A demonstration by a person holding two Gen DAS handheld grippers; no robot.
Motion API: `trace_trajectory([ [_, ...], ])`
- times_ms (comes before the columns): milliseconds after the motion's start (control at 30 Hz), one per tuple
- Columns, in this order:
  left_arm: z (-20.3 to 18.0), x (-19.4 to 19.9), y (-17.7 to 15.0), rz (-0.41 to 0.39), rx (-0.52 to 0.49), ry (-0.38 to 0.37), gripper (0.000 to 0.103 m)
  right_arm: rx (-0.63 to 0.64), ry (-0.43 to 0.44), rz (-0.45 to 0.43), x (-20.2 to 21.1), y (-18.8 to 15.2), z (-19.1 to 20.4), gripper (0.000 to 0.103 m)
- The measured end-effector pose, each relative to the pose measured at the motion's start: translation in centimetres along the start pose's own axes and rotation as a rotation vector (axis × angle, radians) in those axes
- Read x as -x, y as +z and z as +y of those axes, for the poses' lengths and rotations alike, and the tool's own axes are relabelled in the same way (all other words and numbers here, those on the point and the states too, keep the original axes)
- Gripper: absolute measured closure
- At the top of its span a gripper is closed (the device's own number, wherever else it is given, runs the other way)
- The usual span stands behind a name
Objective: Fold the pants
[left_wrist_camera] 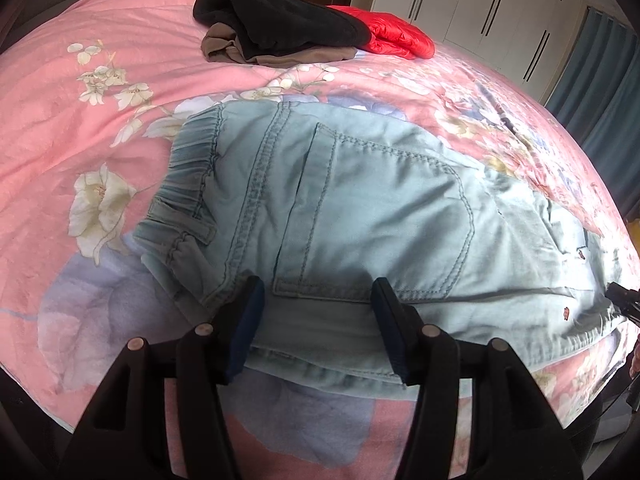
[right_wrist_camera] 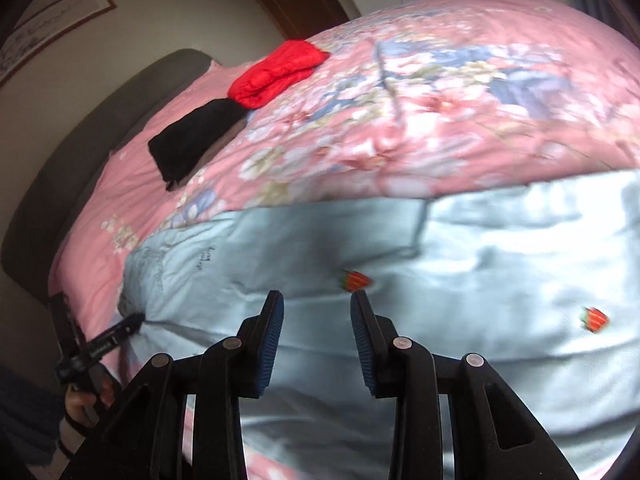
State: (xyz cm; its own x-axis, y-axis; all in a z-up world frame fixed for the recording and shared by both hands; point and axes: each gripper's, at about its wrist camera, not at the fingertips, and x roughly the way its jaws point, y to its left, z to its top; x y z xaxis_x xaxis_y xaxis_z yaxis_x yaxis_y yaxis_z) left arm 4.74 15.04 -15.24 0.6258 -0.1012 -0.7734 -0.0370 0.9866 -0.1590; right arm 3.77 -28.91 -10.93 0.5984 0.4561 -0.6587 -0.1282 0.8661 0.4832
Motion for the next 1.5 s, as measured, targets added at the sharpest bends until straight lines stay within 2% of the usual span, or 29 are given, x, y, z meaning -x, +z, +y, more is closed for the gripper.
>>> trace_trajectory([
  [67, -0.3, 0.0, 0.1, 0.004, -0.007, 0.018, 0.047, -0.099, -0.122, 0.007, 2.3, -0.8, -5.3, 0.068],
  [100, -0.4, -0.1, 0.2, 0.008, -0.007, 0.028, 0.047, -0.151, -0.143, -0.005, 3.6, -1.1, -7.9, 0.069],
  [133, -0.6, 0.0, 0.3, 0.012, -0.009, 0.040, 0.046, -0.210, -0.110, -0.040, 5.1, -1.2, -10.3, 0.071],
  [167, -0.8, 0.1, 0.5, 0.015, -0.011, 0.054, 0.046, -0.265, -0.140, -0.088, 6.7, -1.1, -12.4, 0.071],
  [233, -1.2, 0.5, 0.8, 0.015, -0.017, 0.078, 0.046, -0.328, -0.331, -0.168, 10.2, -0.9, -15.0, 0.070],
  [267, -1.6, 0.9, 0.9, 0.007, -0.024, 0.079, 0.046, -0.363, -0.371, -0.209, 11.9, -0.9, -16.1, 0.070],
  [333, -2.5, 1.8, 1.2, -0.015, -0.035, 0.060, 0.046, -0.438, -0.320, -0.290, 14.9, -1.4, -17.3, 0.066],
  [367, -3.1, 2.1, 1.4, -0.024, -0.041, 0.042, 0.046, -0.459, -0.295, -0.329, 16.2, -1.8, -17.4, 0.061],
  [467, -6.0, 2.7, 2.2, -0.044, -0.074, -0.030, 0.044, -0.494, -0.227, -0.373, 17.9, -3.8, -16.8, 0.057],
  [600, -10.4, 2.2, 2.8, -0.024, -0.088, -0.199, 0.042, -0.559, -0.069, -0.329, 16.3, -6.5, -16.6, 0.057],
  [700, -13.5, 1.1, 2.6, 0.010, -0.089, -0.296, 0.042, -0.602, -0.022, -0.295, 14.0, -7.0, -17.2, 0.057],
  [767, -15.3, 0.2, 2.1, 0.033, -0.102, -0.324, 0.042, -0.651, -0.018, -0.283, 12.5, -7.0, -17.8, 0.057],
  [867, -16.8, -1.7, 1.2, 0.098, -0.100, -0.347, 0.042, -0.735, 0.006, -0.341, 11.3, -7.4, -18.7, 0.057],
  [933, -17.1, -2.6, 0.7, 0.127, -0.099, -0.334, 0.042, -0.757, 0.013, -0.384, 10.8, -7.3, -18.8, 0.057],
  [1000, -17.1, -2.8, 0.5, 0.131, -0.103, -0.334, 0.042, -0.738, -0.020, -0.408, 10.5, -6.8, -18.4, 0.058],
  [1033, -16.9, -2.7, 0.5, 0.131, -0.104, -0.339, 0.042, -0.721, -0.045, -0.424, 10.6, -6.4, -18.0, 0.063],
  [1067, -16.9, -2.6, 0.6, 0.134, -0.102, -0.344, 0.042, -0.702, -0.075, -0.433, 10.7, -6.0, -17.5, 0.078],
  [1133, -16.7, -2.4, 0.8, 0.143, -0.090, -0.354, 0.042, -0.653, -0.100, -0.440, 10.8, -4.8, -16.7, 0.094],
  [1200, -17.0, -2.0, 1.2, 0.147, -0.073, -0.399, 0.042, -0.566, -0.148, -0.455, 11.4, -3.4, -15.1, 0.094],
  [1267, -17.9, -1.3, 1.7, 0.149, -0.058, -0.484, 0.042, -0.431, -0.200, -0.478, 11.9, -1.6, -12.1, 0.094],
  [1333, -19.3, -0.2, 2.3, 0.151, -0.043, -0.610, 0.041, -0.289, -0.229, -0.487, 11.8, 0.0, -8.6, 0.094],
  [1400, -20.8, 0.6, 2.8, 0.164, -0.012, -0.765, 0.033, -0.145, -0.249, -0.481, 11.3, 0.8, -5.0, 0.094],
  [1433, -21.5, 0.8, 3.0, 0.177, 0.010, -0.838, 0.025, -0.078, -0.251, -0.480, 11.0, 0.8, -3.5, 0.094],
  [1500, -22.8, 0.9, 3.5, 0.199, 0.057, -0.933, 0.022, 0.035, -0.244, -0.471, 10.1, 0.6, -0.6, 0.094],
])
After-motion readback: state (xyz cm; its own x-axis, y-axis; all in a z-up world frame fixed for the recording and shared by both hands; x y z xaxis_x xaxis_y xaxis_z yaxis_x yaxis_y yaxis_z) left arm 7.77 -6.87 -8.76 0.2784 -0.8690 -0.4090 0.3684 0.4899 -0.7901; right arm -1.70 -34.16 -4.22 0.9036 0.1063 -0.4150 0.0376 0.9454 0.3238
